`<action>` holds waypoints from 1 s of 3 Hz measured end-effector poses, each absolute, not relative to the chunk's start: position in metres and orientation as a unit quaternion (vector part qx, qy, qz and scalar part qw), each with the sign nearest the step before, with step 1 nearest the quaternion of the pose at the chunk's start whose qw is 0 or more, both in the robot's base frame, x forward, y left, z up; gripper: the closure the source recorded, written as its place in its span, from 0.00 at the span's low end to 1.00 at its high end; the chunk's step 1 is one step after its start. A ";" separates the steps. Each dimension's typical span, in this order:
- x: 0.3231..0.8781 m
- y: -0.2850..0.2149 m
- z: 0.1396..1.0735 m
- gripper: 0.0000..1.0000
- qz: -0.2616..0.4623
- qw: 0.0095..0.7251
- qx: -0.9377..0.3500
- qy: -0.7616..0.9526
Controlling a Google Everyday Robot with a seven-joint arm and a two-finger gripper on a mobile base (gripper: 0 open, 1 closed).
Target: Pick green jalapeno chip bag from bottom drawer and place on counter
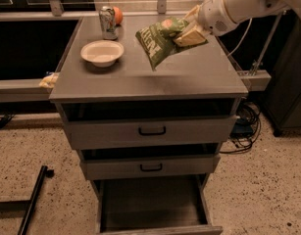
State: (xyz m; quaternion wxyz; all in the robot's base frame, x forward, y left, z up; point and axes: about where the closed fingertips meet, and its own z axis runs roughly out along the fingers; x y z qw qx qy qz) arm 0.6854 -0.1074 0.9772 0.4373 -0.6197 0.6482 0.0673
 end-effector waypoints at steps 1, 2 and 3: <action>0.685 -0.107 0.977 0.11 0.067 0.437 -0.620 0.648; 0.685 -0.107 0.977 0.00 0.067 0.437 -0.620 0.648; 0.685 -0.107 0.977 0.00 0.067 0.437 -0.620 0.648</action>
Offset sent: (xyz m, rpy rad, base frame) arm 0.0000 0.0000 0.0000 0.0000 0.0000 0.0000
